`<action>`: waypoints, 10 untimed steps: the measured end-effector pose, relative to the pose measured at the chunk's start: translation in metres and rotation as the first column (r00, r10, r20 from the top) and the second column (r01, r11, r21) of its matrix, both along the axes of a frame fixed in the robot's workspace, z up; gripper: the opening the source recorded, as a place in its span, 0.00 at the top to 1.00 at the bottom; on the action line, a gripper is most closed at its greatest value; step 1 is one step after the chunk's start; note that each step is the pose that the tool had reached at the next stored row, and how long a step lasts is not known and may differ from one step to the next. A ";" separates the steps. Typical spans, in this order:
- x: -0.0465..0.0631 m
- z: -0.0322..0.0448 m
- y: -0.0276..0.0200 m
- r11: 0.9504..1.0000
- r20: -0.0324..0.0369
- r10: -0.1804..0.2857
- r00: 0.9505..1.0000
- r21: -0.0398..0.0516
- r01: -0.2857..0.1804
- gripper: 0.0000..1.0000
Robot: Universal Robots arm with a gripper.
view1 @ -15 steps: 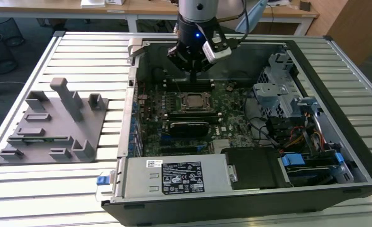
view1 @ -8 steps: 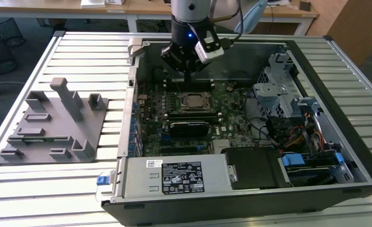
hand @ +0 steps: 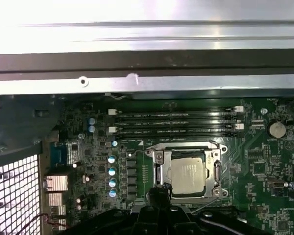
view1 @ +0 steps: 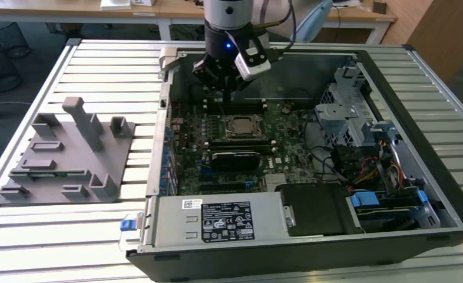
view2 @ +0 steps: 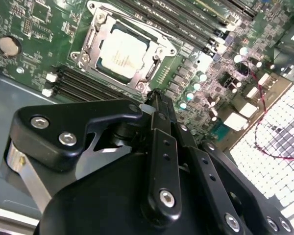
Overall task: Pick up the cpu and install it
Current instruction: 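Install the first cpu locking lever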
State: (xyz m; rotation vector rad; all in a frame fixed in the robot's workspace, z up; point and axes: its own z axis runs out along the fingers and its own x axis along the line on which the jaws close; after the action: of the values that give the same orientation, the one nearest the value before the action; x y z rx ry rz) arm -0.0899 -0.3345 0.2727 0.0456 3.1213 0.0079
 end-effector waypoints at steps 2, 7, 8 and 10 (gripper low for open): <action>-0.001 -0.0007 -0.0002 1.000 0.000 0.015 1.000 0.000 -0.015 0.89; -0.015 -0.0032 -0.0002 1.000 0.000 0.026 1.000 0.000 -0.026 0.89; -0.019 -0.0036 -0.0002 1.000 0.000 0.026 1.000 0.000 -0.026 0.89; -0.026 -0.0047 -0.0002 1.000 0.000 0.027 1.000 0.000 -0.027 0.89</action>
State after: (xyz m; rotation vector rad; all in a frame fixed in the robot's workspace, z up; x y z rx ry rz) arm -0.1158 -0.3347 0.2680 0.0037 3.1217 0.0082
